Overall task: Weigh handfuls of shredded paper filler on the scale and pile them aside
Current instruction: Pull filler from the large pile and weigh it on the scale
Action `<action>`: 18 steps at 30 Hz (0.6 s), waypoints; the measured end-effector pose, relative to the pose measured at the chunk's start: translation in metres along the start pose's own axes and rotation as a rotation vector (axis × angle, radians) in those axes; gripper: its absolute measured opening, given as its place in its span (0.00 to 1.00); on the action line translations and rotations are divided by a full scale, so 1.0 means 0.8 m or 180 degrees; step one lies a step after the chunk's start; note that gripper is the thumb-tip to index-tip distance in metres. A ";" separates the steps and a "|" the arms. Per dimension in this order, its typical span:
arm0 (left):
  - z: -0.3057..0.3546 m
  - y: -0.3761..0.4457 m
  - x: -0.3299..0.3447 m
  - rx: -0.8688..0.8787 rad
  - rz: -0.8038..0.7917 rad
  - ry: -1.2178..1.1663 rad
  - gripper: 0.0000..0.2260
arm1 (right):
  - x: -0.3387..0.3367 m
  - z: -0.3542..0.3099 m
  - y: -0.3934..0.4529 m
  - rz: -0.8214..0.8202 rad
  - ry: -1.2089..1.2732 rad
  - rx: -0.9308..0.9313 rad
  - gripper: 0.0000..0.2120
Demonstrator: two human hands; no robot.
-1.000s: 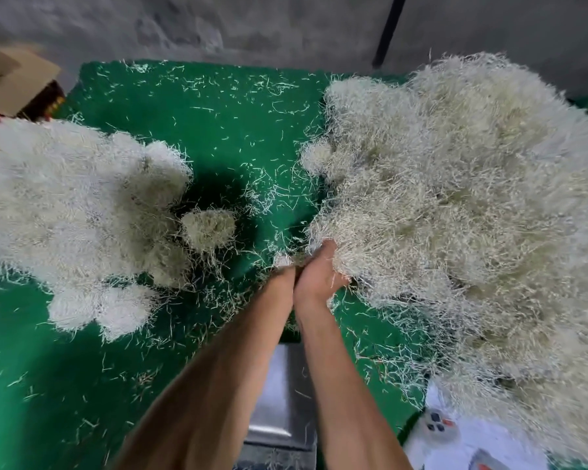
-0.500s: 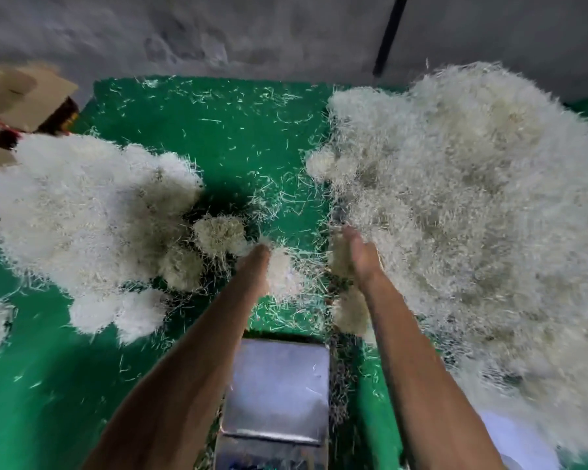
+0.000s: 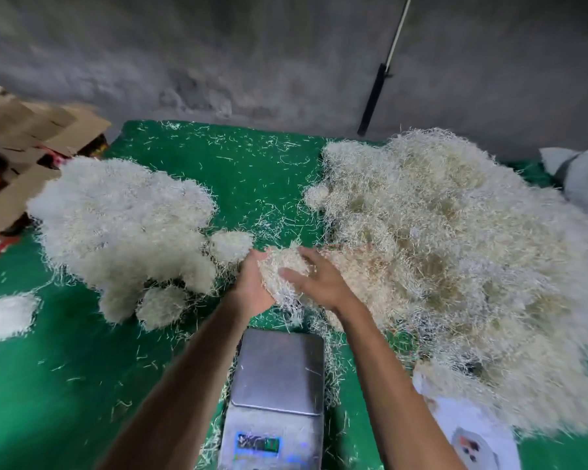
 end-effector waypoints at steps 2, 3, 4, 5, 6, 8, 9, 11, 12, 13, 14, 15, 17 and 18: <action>-0.001 -0.007 -0.017 0.0190 -0.0185 0.0398 0.15 | 0.012 0.009 -0.009 0.0316 0.0200 -0.0084 0.36; 0.001 -0.011 -0.028 0.0292 -0.0203 0.0912 0.16 | 0.013 0.021 -0.010 0.0542 0.0452 -0.0026 0.32; -0.004 -0.015 -0.040 0.0356 -0.0169 0.1347 0.20 | 0.017 0.026 -0.017 0.0652 0.0641 0.0044 0.27; -0.006 -0.021 -0.053 0.0608 0.0261 0.2037 0.24 | 0.021 0.031 -0.022 0.0747 0.0703 0.0099 0.24; -0.011 -0.027 -0.061 0.0843 0.0610 0.2680 0.24 | 0.025 0.030 -0.029 0.0822 0.0638 0.0136 0.21; -0.020 -0.048 -0.072 0.1017 0.0877 0.2762 0.45 | 0.038 0.030 -0.038 0.0996 0.0543 0.0079 0.17; -0.025 -0.050 -0.077 0.0882 0.0853 0.2544 0.55 | 0.045 0.027 -0.043 0.1065 0.0613 0.0007 0.15; -0.030 -0.050 -0.077 0.0813 0.0546 0.2157 0.55 | 0.057 0.010 -0.059 0.1030 0.0750 -0.0168 0.13; -0.029 -0.049 -0.078 0.0729 0.0303 0.1825 0.52 | 0.063 0.004 -0.066 0.0917 0.0812 -0.0260 0.16; -0.031 -0.052 -0.080 0.0514 -0.0005 0.1468 0.48 | 0.069 0.000 -0.072 0.0781 0.0828 -0.0346 0.20; -0.033 -0.054 -0.086 0.0375 -0.0112 0.1409 0.42 | 0.076 -0.004 -0.079 0.0605 0.0707 -0.0372 0.27; -0.036 -0.055 -0.095 0.0427 -0.0187 0.1689 0.34 | 0.086 -0.005 -0.084 0.0425 0.0519 -0.0342 0.35; -0.043 -0.045 -0.127 0.0251 0.0204 0.2166 0.23 | 0.107 -0.007 -0.094 0.0071 0.0187 -0.0298 0.44; -0.044 -0.042 -0.142 0.0353 0.0608 0.2504 0.21 | 0.116 -0.007 -0.097 -0.0032 0.0087 -0.0325 0.45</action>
Point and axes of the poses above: each hand's wrist, its own y-axis towards the middle knuckle, its own x-axis out of the palm, z = x × y, the point moved 5 cm from there along y, towards the middle knuckle, and after that the axes turned 11 degrees about -x, right-handed, at the moved point
